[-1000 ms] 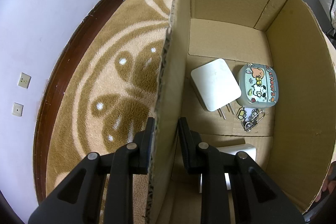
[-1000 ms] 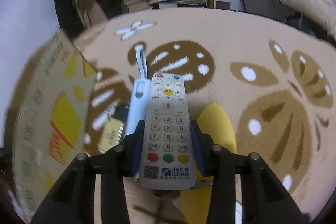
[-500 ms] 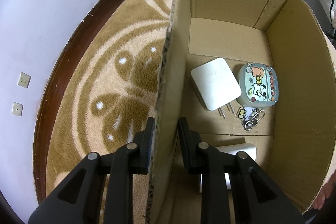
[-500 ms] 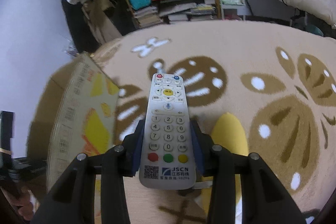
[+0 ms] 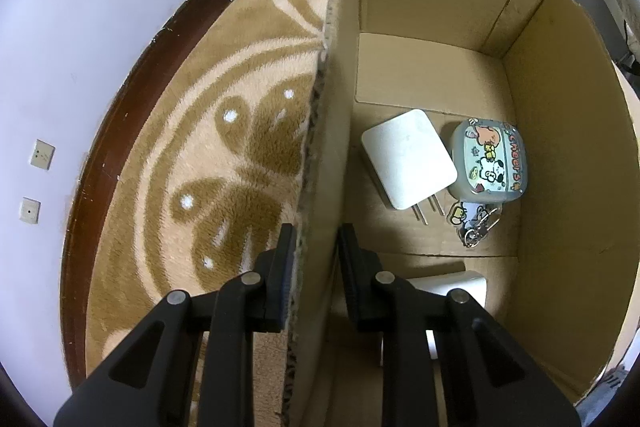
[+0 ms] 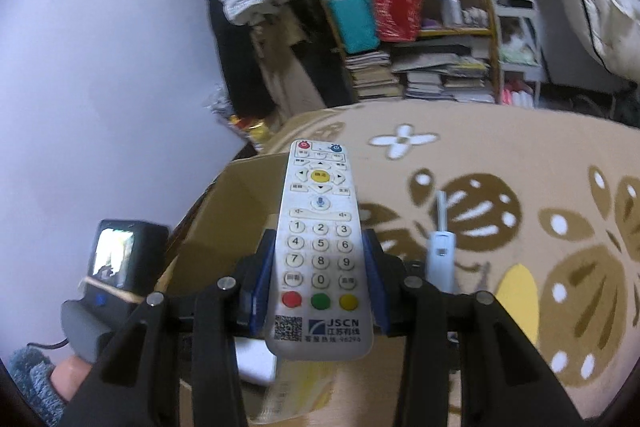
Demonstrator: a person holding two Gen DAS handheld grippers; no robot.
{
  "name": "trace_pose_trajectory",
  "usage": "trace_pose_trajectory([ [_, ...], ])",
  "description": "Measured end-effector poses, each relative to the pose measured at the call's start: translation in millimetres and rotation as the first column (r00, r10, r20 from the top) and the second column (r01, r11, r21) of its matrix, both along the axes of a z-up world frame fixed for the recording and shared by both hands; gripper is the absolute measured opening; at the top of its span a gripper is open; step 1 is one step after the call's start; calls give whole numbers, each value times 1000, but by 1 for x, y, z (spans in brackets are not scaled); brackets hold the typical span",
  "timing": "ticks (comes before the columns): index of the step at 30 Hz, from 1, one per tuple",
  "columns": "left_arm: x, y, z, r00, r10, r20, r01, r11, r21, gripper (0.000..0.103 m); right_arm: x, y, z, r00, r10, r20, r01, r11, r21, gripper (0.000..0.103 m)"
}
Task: Organize rigid objects
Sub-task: 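Carry the white remote over the box and release it with the right tool, then lower the right tool onto the light-blue power bank and grasp it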
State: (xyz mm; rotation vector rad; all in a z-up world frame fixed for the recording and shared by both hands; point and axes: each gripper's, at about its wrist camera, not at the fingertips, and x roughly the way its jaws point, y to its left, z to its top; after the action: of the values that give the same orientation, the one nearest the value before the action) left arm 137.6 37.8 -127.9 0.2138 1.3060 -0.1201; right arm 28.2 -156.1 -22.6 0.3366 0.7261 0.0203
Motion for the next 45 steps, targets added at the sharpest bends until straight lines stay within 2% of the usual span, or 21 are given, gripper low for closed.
trace_pose_trajectory([
  [4, -1, 1, 1, 1000, -3, 2, 3, 1000, -6, 18, 2, 26, 0, 998, 64, 2, -64, 998, -23, 44],
  [7, 0, 5, 1, 1000, 2, -1, -2, 1000, -18, 17, 6, 45, -11, 994, 108, -33, -110, 993, -48, 44],
  [12, 1, 9, 1, 1000, 15, -7, -16, 999, -30, 17, 9, 53, -23, 992, 108, -69, -111, 993, -45, 44],
  [20, 3, 12, 0, 1000, 21, -9, -21, 999, -34, 18, 9, 51, -30, 992, 100, -75, -105, 993, -56, 44],
  [22, 3, 12, 0, 1000, 26, -5, -26, 999, -34, 18, 7, 48, -23, 993, 109, -51, -112, 991, -69, 44],
  [24, 2, 11, -1, 1000, 27, 0, -27, 999, -26, 18, 0, 38, -9, 997, 71, 11, -70, 995, -72, 44],
  [28, 0, 11, -2, 1000, 22, 6, -22, 1000, -14, 19, -6, 18, 5, 999, 12, 45, -9, 998, -59, 46],
  [32, -1, 10, -3, 1000, 20, 8, -20, 1000, -7, 20, -3, 4, 5, 998, -53, 24, 56, 986, -155, 65],
  [34, -1, 10, -3, 1000, 26, 5, -26, 1000, -12, 20, -2, -2, 2, 997, -72, 9, 73, 983, -171, 71],
  [37, 1, 13, -3, 999, 42, -4, -42, 999, -28, 20, 1, -16, -4, 992, -123, -13, 119, 979, -163, 89],
  [40, 2, 16, -3, 998, 55, -5, -55, 998, -31, 21, -2, -29, -7, 989, -147, 29, 149, 981, -123, 94],
  [41, 2, 16, -3, 999, 52, -4, -52, 998, -27, 21, -2, -34, -9, 988, -148, 52, 153, 983, -105, 101],
  [42, 2, 16, -3, 999, 51, -3, -51, 998, -26, 21, -2, -36, -11, 987, -151, 57, 156, 983, -99, 103],
  [45, 2, 17, -4, 999, 49, -4, -49, 998, -25, 21, -2, -42, -18, 982, -179, 65, 185, 978, -94, 103],
])
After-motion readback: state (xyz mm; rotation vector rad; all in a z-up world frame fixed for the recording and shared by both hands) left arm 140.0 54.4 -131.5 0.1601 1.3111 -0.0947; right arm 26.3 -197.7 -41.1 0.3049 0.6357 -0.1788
